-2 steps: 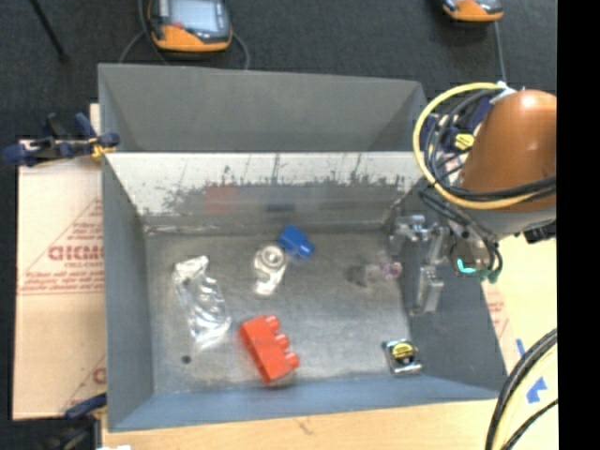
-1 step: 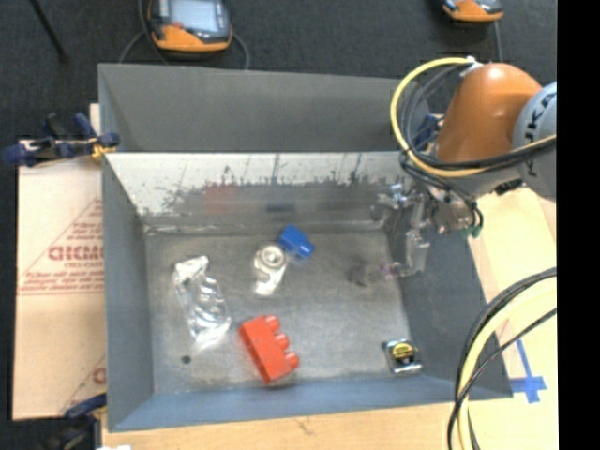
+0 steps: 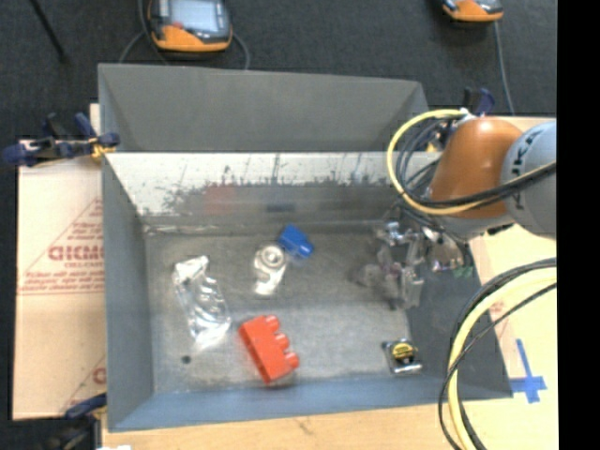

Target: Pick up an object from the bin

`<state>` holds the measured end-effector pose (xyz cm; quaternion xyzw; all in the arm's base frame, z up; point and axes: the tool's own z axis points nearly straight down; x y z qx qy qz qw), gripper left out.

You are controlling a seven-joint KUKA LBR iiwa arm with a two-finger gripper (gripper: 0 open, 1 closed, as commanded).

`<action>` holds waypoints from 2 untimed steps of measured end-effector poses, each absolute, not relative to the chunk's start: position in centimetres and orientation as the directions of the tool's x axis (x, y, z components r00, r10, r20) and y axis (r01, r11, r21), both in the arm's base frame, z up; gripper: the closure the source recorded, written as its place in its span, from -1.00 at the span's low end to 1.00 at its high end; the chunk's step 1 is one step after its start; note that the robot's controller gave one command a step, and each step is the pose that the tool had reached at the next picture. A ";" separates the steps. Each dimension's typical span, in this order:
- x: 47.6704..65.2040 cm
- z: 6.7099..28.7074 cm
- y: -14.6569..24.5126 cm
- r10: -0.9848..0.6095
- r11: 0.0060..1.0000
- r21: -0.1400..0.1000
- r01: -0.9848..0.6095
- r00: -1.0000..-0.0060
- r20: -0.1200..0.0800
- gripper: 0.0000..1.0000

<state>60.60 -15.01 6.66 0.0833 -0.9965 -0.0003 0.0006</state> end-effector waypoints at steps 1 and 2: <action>60.9 7.1 -15.0 -0.171 0.985 -0.003 -0.171 -0.985 -0.005 1.00; 56.0 26.9 -16.5 -0.347 0.938 -0.009 -0.347 -0.938 -0.010 1.00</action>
Offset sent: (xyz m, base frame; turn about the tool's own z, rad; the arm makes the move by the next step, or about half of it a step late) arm 0.0000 0.0000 0.0000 0.0000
